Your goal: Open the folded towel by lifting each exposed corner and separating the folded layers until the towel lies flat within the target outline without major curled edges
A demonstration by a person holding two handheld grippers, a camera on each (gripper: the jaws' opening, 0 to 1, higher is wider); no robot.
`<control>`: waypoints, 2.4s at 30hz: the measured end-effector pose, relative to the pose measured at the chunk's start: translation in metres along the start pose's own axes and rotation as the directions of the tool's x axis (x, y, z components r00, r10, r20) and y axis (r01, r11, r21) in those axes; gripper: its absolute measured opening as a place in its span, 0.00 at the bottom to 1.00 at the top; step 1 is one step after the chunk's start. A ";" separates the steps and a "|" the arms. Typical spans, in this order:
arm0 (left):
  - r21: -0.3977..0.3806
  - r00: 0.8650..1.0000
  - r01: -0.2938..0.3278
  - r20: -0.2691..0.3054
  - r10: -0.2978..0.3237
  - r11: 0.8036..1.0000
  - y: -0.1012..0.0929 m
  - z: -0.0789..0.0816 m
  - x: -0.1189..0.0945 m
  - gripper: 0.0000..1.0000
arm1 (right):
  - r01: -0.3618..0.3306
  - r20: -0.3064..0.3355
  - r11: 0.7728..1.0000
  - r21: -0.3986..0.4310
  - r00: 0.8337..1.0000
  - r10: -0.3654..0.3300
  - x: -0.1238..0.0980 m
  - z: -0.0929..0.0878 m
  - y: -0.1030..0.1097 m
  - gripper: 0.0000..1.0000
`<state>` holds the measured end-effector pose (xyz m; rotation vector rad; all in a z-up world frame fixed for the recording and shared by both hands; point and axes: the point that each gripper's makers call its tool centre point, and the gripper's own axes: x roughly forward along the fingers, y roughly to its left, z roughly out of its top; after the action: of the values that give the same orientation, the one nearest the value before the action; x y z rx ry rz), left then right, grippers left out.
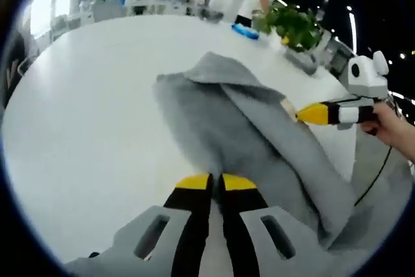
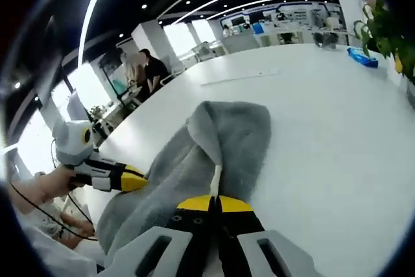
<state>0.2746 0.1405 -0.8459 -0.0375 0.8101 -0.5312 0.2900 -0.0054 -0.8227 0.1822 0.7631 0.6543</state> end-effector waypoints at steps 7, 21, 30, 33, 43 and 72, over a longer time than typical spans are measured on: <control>0.050 1.000 -0.027 0.007 0.027 0.998 -0.001 0.000 0.000 0.04 | 0.020 0.049 0.999 0.040 0.999 -0.022 -0.005 -0.005 -0.010 0.00; 0.086 0.996 -0.086 0.019 0.085 0.993 -0.001 0.000 -0.002 0.05 | 0.059 0.117 0.996 0.062 0.991 -0.066 -0.023 -0.003 -0.027 0.00; 0.083 0.997 -0.082 0.018 0.081 0.993 0.000 0.001 -0.003 0.05 | 0.122 0.114 0.990 0.077 0.985 -0.130 -0.036 -0.009 -0.051 0.00; 0.088 0.996 -0.085 0.026 0.083 0.992 0.000 0.001 -0.003 0.05 | 0.135 0.113 0.987 0.088 0.983 -0.145 -0.039 -0.011 -0.056 0.00; 0.097 0.996 -0.083 0.028 0.081 0.992 0.000 0.001 -0.003 0.05 | 0.171 0.075 0.984 0.047 0.982 -0.175 -0.040 -0.019 -0.064 0.00; 0.072 0.997 -0.076 0.000 0.076 0.994 0.008 0.000 -0.007 0.06 | 0.385 0.055 0.923 -0.009 0.922 -0.384 -0.083 -0.027 -0.128 0.00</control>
<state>0.2736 0.1507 -0.8427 0.0604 0.7918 -0.4882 0.2884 -0.1595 -0.8427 0.0281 0.7158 0.2813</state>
